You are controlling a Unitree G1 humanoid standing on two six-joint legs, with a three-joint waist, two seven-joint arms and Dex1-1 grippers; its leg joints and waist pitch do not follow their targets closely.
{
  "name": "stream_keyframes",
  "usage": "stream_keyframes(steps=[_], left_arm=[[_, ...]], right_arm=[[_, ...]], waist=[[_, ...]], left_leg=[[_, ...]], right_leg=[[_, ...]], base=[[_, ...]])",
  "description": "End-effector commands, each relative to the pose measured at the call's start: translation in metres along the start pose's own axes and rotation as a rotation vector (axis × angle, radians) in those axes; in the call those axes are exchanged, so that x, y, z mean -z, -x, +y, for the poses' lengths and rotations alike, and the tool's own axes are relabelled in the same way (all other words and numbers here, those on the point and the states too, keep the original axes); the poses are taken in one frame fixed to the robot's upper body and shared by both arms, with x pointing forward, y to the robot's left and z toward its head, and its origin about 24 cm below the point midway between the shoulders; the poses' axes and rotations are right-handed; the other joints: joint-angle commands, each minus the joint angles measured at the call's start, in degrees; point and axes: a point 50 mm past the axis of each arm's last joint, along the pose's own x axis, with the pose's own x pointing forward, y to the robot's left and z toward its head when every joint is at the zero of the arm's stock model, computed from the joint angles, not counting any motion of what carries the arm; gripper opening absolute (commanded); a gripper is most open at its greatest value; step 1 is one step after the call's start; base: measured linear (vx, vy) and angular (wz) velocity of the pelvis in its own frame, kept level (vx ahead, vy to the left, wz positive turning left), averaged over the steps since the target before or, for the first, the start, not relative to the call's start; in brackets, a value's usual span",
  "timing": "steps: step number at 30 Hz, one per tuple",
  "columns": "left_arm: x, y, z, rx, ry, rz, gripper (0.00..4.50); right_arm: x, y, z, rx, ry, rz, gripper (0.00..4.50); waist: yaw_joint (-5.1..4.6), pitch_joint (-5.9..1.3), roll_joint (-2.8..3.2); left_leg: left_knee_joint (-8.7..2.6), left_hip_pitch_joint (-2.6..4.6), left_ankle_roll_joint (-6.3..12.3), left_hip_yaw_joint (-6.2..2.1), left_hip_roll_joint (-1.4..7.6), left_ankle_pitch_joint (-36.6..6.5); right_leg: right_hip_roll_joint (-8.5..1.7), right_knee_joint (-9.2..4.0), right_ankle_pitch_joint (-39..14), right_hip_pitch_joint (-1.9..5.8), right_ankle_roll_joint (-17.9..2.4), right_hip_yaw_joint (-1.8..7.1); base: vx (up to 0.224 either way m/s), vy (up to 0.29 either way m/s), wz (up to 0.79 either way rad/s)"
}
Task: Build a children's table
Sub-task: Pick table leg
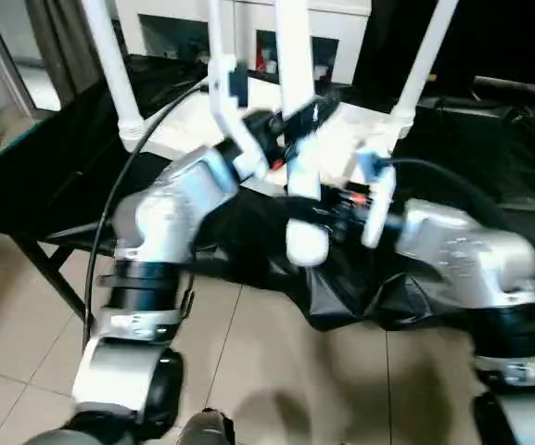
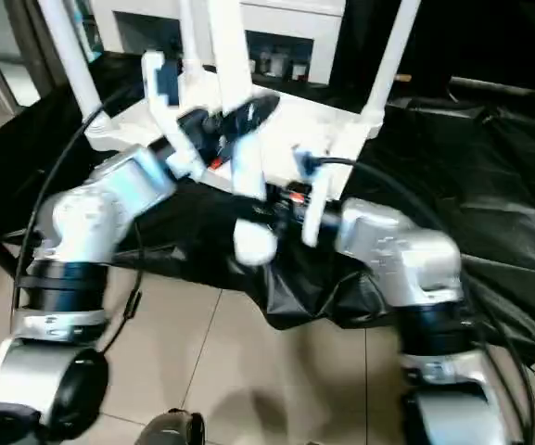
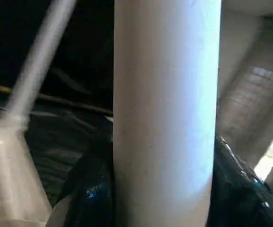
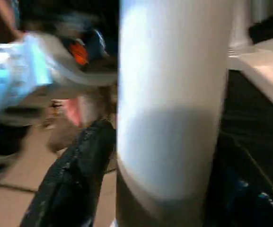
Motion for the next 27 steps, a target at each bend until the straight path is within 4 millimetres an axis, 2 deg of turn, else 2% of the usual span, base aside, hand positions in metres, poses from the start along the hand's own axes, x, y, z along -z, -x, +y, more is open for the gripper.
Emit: stream_keyframes(steps=[1, 4, 5, 6, 7, 9, 12, 14, 16, 17, 19, 21, 23, 24, 25, 26, 27], left_arm=[[0.001, -0.005, -0.01, 0.096, 0.017, 0.024, 1.87], [-0.004, -0.002, -0.017, 0.236, 0.08, 0.011, 1.87], [-0.004, -0.002, -0.017, 0.236, 0.08, 0.011, 1.87], [-0.006, -0.002, -0.018, 0.26, 0.091, 0.003, 1.87], [-0.007, -0.001, -0.019, 0.277, 0.104, -0.01, 1.87], [-0.011, 0.001, -0.017, 0.301, 0.123, -0.037, 1.87], [-0.013, 0.004, -0.015, 0.305, 0.128, -0.052, 1.87], [-0.014, 0.004, -0.016, 0.306, 0.13, -0.054, 1.87], [-0.014, 0.005, -0.017, 0.308, 0.13, -0.052, 1.87], [-0.013, 0.006, -0.017, 0.308, 0.128, -0.046, 1.87], [-0.012, 0.006, -0.017, 0.29, 0.114, -0.039, 1.87], [-0.01, 0.003, -0.011, 0.201, 0.097, -0.039, 2.43], [-0.009, 0.0, -0.007, 0.139, 0.095, -0.048, 2.57], [-0.007, -0.003, -0.005, 0.067, 0.055, -0.033, 2.57], [-0.005, -0.005, -0.003, 0.016, 0.017, -0.026, 2.64], [-0.003, -0.007, 0.002, -0.076, -0.043, -0.017, 2.96], [-0.003, -0.008, 0.003, -0.093, -0.05, -0.016, 2.96]], right_arm=[[-0.002, 0.002, 0.003, -0.032, 0.0, 0.003, 3.19], [0.0, 0.008, 0.006, -0.097, -0.036, 0.035, 3.19], [0.0, 0.008, 0.006, -0.097, -0.036, 0.035, 3.19], [0.001, 0.009, 0.007, -0.114, -0.047, 0.042, 3.01], [0.002, 0.01, 0.008, -0.124, -0.046, 0.051, 3.01], [0.004, 0.01, 0.007, -0.118, -0.064, 0.075, 2.83], [0.008, 0.008, 0.005, -0.113, -0.061, 0.101, 2.52], [0.008, 0.006, 0.004, -0.107, -0.066, 0.091, 2.39], [0.007, 0.004, 0.003, -0.099, -0.062, 0.089, 2.32], [0.008, 0.001, 0.002, -0.079, -0.048, 0.088, 2.1], [0.009, -0.001, 0.003, -0.069, -0.035, 0.091, 2.04], [0.009, -0.004, 0.004, -0.047, -0.011, 0.083, 1.95], [0.008, -0.007, 0.004, -0.032, 0.001, 0.07, 1.94], [0.008, -0.009, 0.004, -0.01, 0.01, 0.059, 1.94], [0.008, -0.01, 0.003, 0.003, 0.016, 0.054, 1.93], [0.008, -0.012, 0.002, 0.027, 0.028, 0.046, 1.93], [0.008, -0.012, 0.002, 0.031, 0.029, 0.044, 1.93]], waist=[[-0.15, -5.72, -0.46], [-0.1, -5.69, -0.58], [-0.08, -5.62, -0.78], [-0.11, -5.62, -0.71], [-0.18, -5.59, -1.29], [-0.05, -5.59, -1.13], [-0.14, -5.58, -1.22], [-0.1, -5.61, -1.26], [-0.05, -5.69, -1.09], [0.04, -5.77, -0.99], [0.07, -5.78, -0.95], [0.14, -5.84, -0.72], [0.16, -5.86, -0.68], [0.32, -5.89, -0.5], [0.2, -5.79, -0.67], [0.21, -5.83, -0.72], [0.22, -5.83, -0.7]], left_leg=[[-3.81, 2.75, -1.94, -0.7, 2.45, -15.0], [-3.84, 2.68, -2.36, -0.71, 2.42, -15.3], [-3.83, 2.63, -2.07, -0.69, 2.36, -15.1], [-3.84, 2.6, -2.06, -0.73, 2.4, -15.0], [-3.86, 2.55, -1.91, -0.62, 2.37, -15.1], [-3.76, 2.58, -1.71, -0.67, 2.42, -14.1], [-4.09, 2.68, -2.71, -0.85, 2.54, -15.5], [-4.09, 2.79, -2.96, -0.84, 2.58, -15.9], [-4.06, 2.81, -3.02, -0.85, 2.56, -16.0], [-4.06, 2.9, -3.18, -0.82, 2.6, -16.1], [-4.12, 2.75, -3.33, -0.87, 2.58, -15.8], [-4.14, 2.84, -3.51, -0.88, 2.6, -16.1], [-4.26, 2.77, -4.13, -0.93, 2.68, -16.5], [-4.25, 2.87, -4.56, -1.0, 2.63, -17.4], [-4.45, 2.78, -4.57, -1.07, 2.77, -17.6], [-4.51, 2.71, -4.65, -1.18, 2.72, -17.8], [-4.54, 2.72, -4.76, -1.18, 2.82, -17.8]], right_leg=[[-3.68, -4.64, -11.7, 2.0, -11.3, 1.72], [-3.88, -4.77, -13.3, 2.15, -11.2, 1.71], [-3.87, -4.91, -14.0, 2.25, -11.0, 1.71], [-3.84, -4.9, -14.2, 2.16, -10.7, 1.73], [-3.82, -5.01, -14.5, 2.23, -10.6, 1.71], [-3.92, -4.91, -14.5, 2.06, -10.6, 1.71], [-3.91, -5.0, -16.1, 1.95, -9.6, 1.69], [-3.97, -5.02, -15.9, 1.85, -9.5, 1.73], [-4.0, -4.94, -15.7, 1.81, -9.6, 1.72], [-3.99, -4.95, -15.3, 1.72, -9.7, 1.72], [-3.96, -4.81, -14.4, 1.81, -9.8, 1.68], [-3.9, -4.74, -13.7, 1.78, -9.9, 1.66], [-3.93, -4.67, -12.6, 1.77, -9.9, 1.67], [-4.04, -4.78, -13.2, 1.79, -9.6, 1.64], [-4.06, -5.02, -13.5, 1.83, -9.1, 1.7], [-4.17, -5.1, -14.2, 2.08, -8.3, 1.64], [-4.2, -5.09, -14.2, 2.03, -7.9, 1.67]], base=[[0.0, 0.0, 0.0], [0.0, 0.0, 0.0], [0.0, 0.0, 0.0], [0.0, 0.0, 0.0], [0.0, 0.0, 0.0], [0.0, 0.0, 0.0], [0.0, 0.0, 0.0], [0.0, 0.0, 0.0], [0.0, 0.0, 0.0], [0.0, 0.0, 0.0], [0.0, 0.0, 0.0], [0.0, 0.0, 0.0], [0.0, 0.0, 0.0], [0.0, 0.0, 0.0], [0.0, 0.0, 0.0], [0.0, 0.0, 0.0], [0.0, 0.0, 0.0]])
